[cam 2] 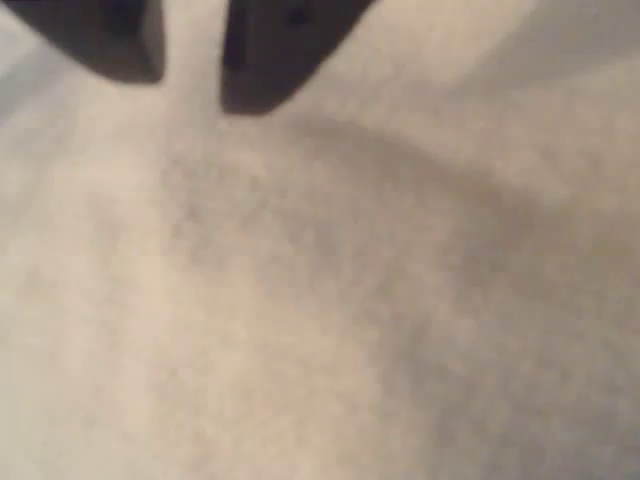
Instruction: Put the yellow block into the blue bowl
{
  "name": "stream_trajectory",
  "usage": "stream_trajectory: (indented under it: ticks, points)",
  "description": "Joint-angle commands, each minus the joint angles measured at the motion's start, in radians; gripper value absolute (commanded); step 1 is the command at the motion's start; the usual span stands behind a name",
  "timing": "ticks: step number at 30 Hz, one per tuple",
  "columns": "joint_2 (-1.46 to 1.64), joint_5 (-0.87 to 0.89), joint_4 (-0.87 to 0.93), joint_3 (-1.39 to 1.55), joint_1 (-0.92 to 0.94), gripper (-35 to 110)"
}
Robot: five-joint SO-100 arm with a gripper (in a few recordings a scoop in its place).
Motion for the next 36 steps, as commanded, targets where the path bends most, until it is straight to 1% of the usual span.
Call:
stream_trajectory:
  ticks: [1,23,26,32,36]
  points:
    - [0.017,0.005,-0.034,0.009,-0.008,0]
    - [0.017,0.006,-0.023,-0.012,-0.002,0]
    - [0.017,0.014,-0.028,-0.104,0.002,0]
    - [0.000,0.008,-0.023,-0.379,-0.014,0]
    - [-0.006,0.008,-0.017,-0.492,-0.052,0]
